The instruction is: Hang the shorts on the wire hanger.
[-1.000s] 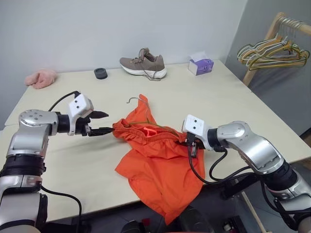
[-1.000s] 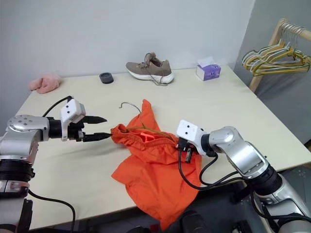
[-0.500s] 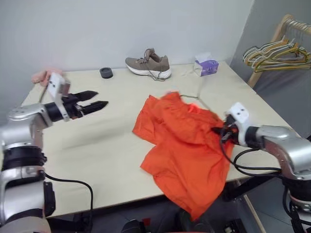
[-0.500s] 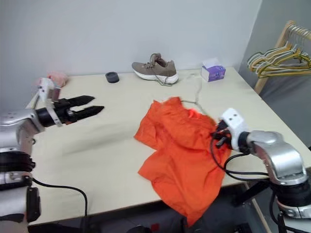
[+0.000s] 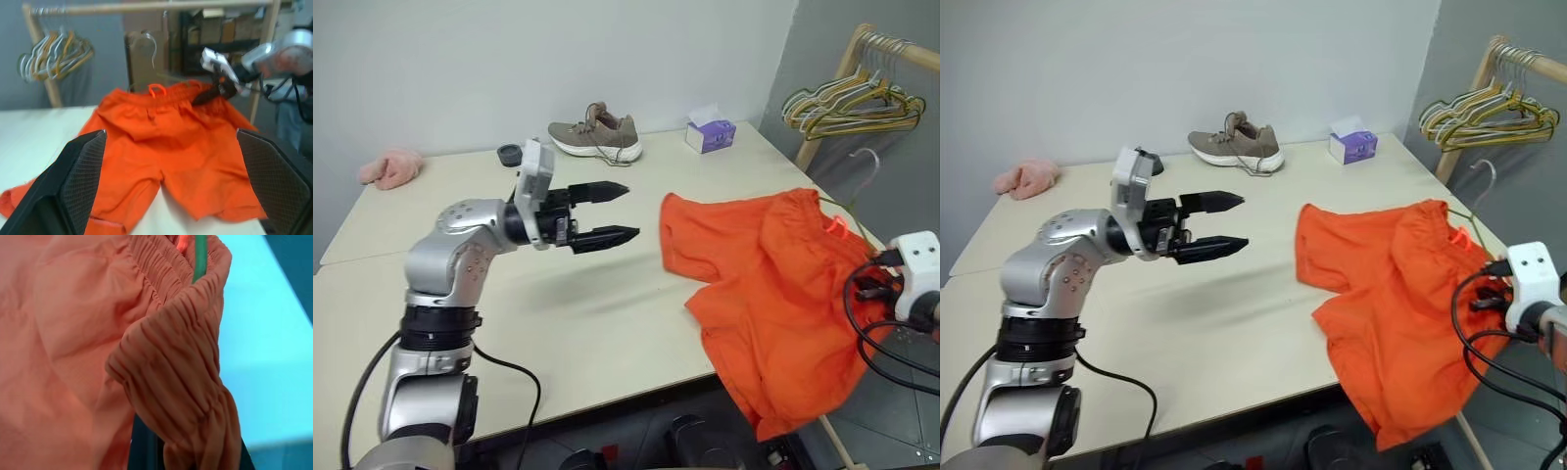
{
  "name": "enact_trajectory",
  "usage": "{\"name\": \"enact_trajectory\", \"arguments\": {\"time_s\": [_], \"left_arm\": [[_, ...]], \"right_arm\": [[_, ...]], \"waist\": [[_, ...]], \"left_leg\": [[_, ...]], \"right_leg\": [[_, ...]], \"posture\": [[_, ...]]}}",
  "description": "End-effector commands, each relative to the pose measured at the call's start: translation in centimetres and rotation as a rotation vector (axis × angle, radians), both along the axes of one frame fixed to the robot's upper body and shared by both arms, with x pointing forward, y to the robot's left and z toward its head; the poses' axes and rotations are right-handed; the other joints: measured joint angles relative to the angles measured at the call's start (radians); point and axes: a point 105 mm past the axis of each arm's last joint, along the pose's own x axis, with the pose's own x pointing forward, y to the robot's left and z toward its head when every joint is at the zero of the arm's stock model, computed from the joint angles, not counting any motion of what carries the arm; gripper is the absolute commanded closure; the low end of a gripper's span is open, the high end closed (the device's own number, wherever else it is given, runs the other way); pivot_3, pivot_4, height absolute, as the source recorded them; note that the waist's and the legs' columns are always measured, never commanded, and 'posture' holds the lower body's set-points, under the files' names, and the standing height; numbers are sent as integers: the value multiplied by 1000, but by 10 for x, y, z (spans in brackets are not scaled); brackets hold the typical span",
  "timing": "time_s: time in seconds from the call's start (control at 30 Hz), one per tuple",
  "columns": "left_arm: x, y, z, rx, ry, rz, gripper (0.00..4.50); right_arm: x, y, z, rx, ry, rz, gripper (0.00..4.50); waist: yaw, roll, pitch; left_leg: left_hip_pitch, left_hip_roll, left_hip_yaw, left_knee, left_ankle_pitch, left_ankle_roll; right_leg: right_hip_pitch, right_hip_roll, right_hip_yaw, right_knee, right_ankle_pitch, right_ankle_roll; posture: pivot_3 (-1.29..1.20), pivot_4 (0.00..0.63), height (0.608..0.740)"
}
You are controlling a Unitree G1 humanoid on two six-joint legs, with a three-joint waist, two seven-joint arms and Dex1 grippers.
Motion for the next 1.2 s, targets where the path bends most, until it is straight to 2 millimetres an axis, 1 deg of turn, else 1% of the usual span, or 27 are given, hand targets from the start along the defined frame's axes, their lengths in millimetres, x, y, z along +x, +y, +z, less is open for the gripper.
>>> {"name": "enact_trajectory", "arguments": {"time_s": [0.03, 0.07, 0.2, 0.27, 0.33, 0.4, 0.47, 0.53, 0.6, 0.7, 0.77, 0.83, 1.0, 1.1, 1.2], "left_arm": [[-8, -24, 18, -39, -91, -55, 24], [-10, -31, 18, -35, -105, -68, 24], [-14, -44, 21, -52, -133, -95, 24], [-20, -54, 26, -99, -120, -124, 24], [-29, -62, 26, -109, -121, -169, 24], [-30, -65, 27, -120, -126, -172, 24], [-29, -67, 30, -131, -131, -171, 24], [-29, -70, 31, -134, -140, -168, 24], [-28, -71, 32, -135, -143, -165, 24], [-28, -75, 33, -148, -145, -169, 24], [-29, -78, 32, -147, -152, -170, 24], [-29, -78, 31, -146, -153, -169, 24], [-30, -78, 27, -135, -158, -162, 24], [-30, -78, 25, -131, -160, -157, 24], [-30, -78, 25, -130, -160, -154, 24]], "right_arm": [[-8, -45, 32, -81, -145, -244, 4500], [-10, -57, 39, -102, -169, -300, 4500], [-14, -86, 58, -146, -238, -436, 4500], [-17, -105, 74, -174, -292, -525, 4500], [-19, -121, 90, -181, -342, -591, 4500], [-17, -131, 100, -174, -371, -626, 4500], [-10, -141, 109, -164, -387, -638, 4500], [-3, -148, 116, -152, -399, -646, 4500], [3, -153, 120, -143, -405, -648, 4500], [23, -157, 123, -11, -404, -648, 4500], [36, -155, 118, 65, -374, -642, 4500], [44, -154, 109, 143, -339, -656, 4500], [56, -143, 94, 264, -276, -649, 4500], [59, -134, 81, 309, -231, -642, 4500], [61, -130, 79, 341, -230, -641, 4500]], "waist": [[-6, 2, -1], [-9, 3, -1], [-25, 7, -3], [-31, 8, -3], [-34, 10, -2], [-37, 13, -2], [-43, 14, -1], [-50, 14, 0], [-59, 13, 0], [-75, 15, 1], [-85, 15, 1], [-89, 15, 2], [-86, 15, 3], [-84, 14, 3], [-83, 14, 3]], "left_leg": [[0, 0, 1, 0, 0, 0], [0, 0, 2, 0, 0, 1], [1, 0, 3, -1, -1, 2], [1, 0, 3, -2, -1, 2], [1, 0, 4, -2, -1, 2], [1, 0, 6, -2, -2, 3], [3, 0, 6, -2, -2, 3], [12, 0, 5, -4, -3, 5], [17, 0, 7, -5, -5, 7], [17, -1, 10, -5, -6, 7], [18, -1, 12, -5, -7, 8], [18, -1, 12, -6, -8, 8], [18, -1, 12, -6, -8, 8], [19, -1, 13, -5, -8, 8], [19, -1, 13, -5, -8, 8]], "right_leg": [[0, 0, 1, 0, 0, 0], [0, 0, 2, -1, 0, 0], [0, 0, 2, -3, 0, 0], [0, 0, 2, -3, 0, 0], [1, 1, 3, -4, 0, 0], [1, 0, 3, -5, 0, 0], [4, 0, 3, -7, 0, 0], [14, 1, 3, -12, 0, 0], [20, 1, 3, -15, -2, 0], [20, 0, 4, -16, -2, 0], [20, -1, 6, -17, -2, 0], [21, -1, 6, -19, -2, 0], [23, -1, 6, -20, -2, 0], [23, -1, 7, -20, -2, 0], [23, -1, 7, -20, -2, 1]], "posture": [[-407, 47, 740], [-414, 52, 740], [-413, 53, 740], [-410, 60, 740], [-408, 64, 740], [-408, 64, 740], [-408, 67, 740], [-409, 71, 740], [-409, 71, 740], [-405, 76, 740], [-403, 77, 740], [-403, 78, 740], [-392, 79, 740], [-386, 79, 740], [-388, 76, 740]]}}
